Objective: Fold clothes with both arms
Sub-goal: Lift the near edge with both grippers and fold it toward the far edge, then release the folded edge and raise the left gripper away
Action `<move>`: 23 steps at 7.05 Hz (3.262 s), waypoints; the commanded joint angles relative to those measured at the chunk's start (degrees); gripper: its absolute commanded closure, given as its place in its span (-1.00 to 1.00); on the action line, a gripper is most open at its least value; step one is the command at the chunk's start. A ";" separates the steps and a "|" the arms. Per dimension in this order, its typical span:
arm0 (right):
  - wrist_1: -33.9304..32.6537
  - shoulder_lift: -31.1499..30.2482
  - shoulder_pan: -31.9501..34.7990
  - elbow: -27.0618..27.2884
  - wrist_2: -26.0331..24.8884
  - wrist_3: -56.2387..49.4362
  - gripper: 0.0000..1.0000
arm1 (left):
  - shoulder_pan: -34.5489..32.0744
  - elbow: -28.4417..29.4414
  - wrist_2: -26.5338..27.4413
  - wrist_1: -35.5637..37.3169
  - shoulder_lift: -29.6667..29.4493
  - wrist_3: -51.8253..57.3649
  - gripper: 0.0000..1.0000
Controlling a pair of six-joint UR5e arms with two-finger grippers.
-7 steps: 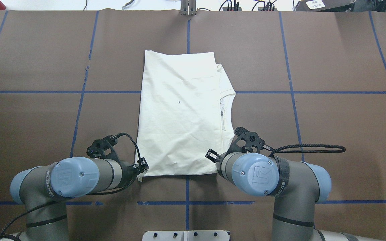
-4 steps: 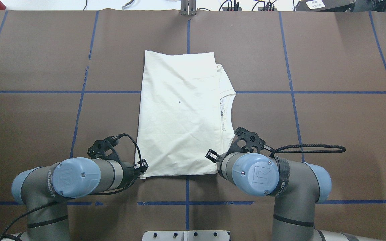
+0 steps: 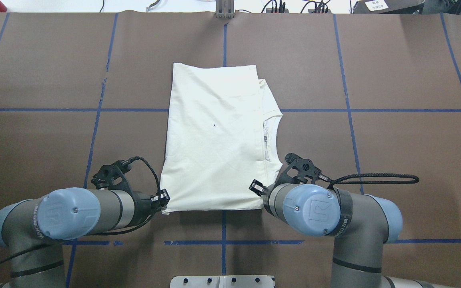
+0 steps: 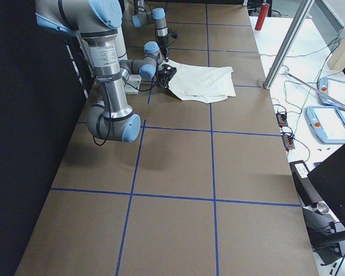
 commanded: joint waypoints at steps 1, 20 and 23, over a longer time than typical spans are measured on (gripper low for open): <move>-0.02 -1.71 -1.67 4.78 0.72 0.74 1.00 | 1.20 -4.67 -0.20 0.00 0.32 -3.46 1.00; 8.95 11.36 20.47 -19.25 18.04 -3.03 1.00 | -18.74 17.36 -7.50 4.14 -17.61 14.71 1.00; 8.95 13.82 21.26 -22.95 18.12 -3.29 1.00 | -19.62 20.33 -7.41 0.47 -18.40 14.71 1.00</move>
